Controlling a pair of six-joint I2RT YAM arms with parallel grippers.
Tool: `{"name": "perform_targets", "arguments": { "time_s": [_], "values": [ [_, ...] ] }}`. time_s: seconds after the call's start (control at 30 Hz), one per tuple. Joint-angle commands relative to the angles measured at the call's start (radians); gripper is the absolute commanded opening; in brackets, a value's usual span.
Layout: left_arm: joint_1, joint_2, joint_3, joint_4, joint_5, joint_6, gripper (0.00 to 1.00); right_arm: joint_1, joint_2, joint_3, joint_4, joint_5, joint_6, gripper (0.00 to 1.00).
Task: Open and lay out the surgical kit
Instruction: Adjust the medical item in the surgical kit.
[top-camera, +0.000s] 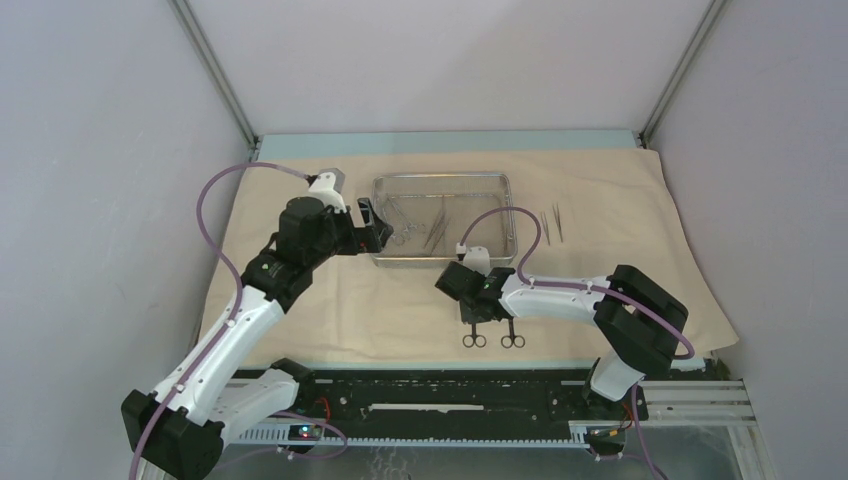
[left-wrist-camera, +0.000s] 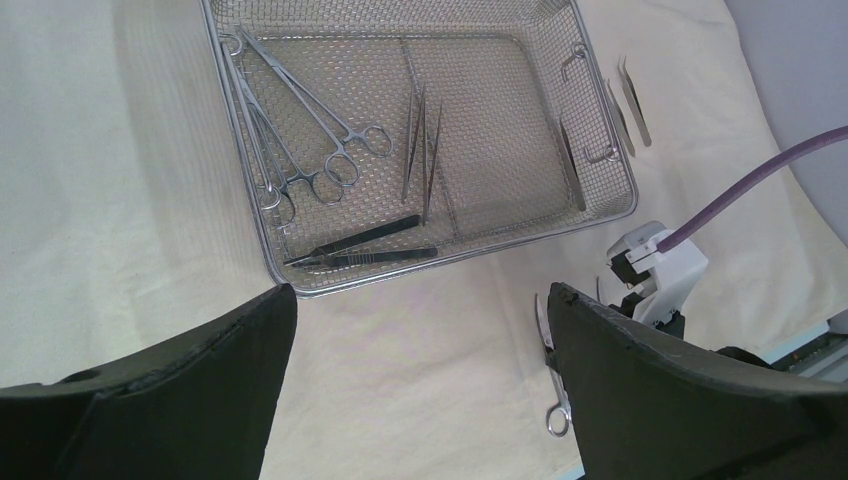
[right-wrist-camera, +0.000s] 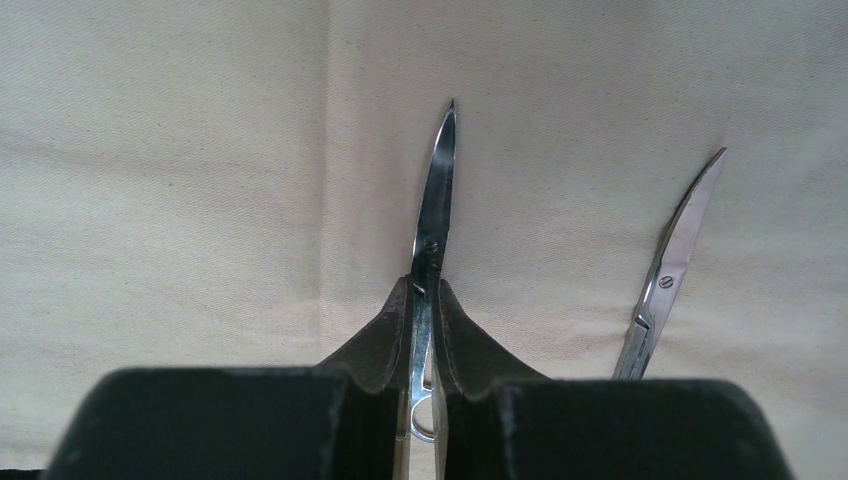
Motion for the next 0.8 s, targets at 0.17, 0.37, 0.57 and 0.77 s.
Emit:
{"name": "perform_targets", "arguments": {
  "time_s": [0.17,0.37,0.57,0.77],
  "values": [
    [0.004,-0.011,-0.032,0.033,-0.002,-0.008,1.0,0.01,-0.019,-0.002,-0.003,0.032,0.005,0.13],
    [0.004,-0.014,-0.033,0.033,0.001,-0.009,1.0,0.008,-0.045,-0.022,-0.013,0.043,0.005,0.13],
    [0.004,-0.011,-0.033,0.035,0.002,-0.011,1.0,0.006,-0.061,-0.023,-0.026,0.052,0.004,0.13],
    [0.004,-0.009,-0.032,0.035,0.003,-0.01,1.0,0.0,-0.06,-0.026,-0.022,0.045,-0.002,0.13]
  ]
}}
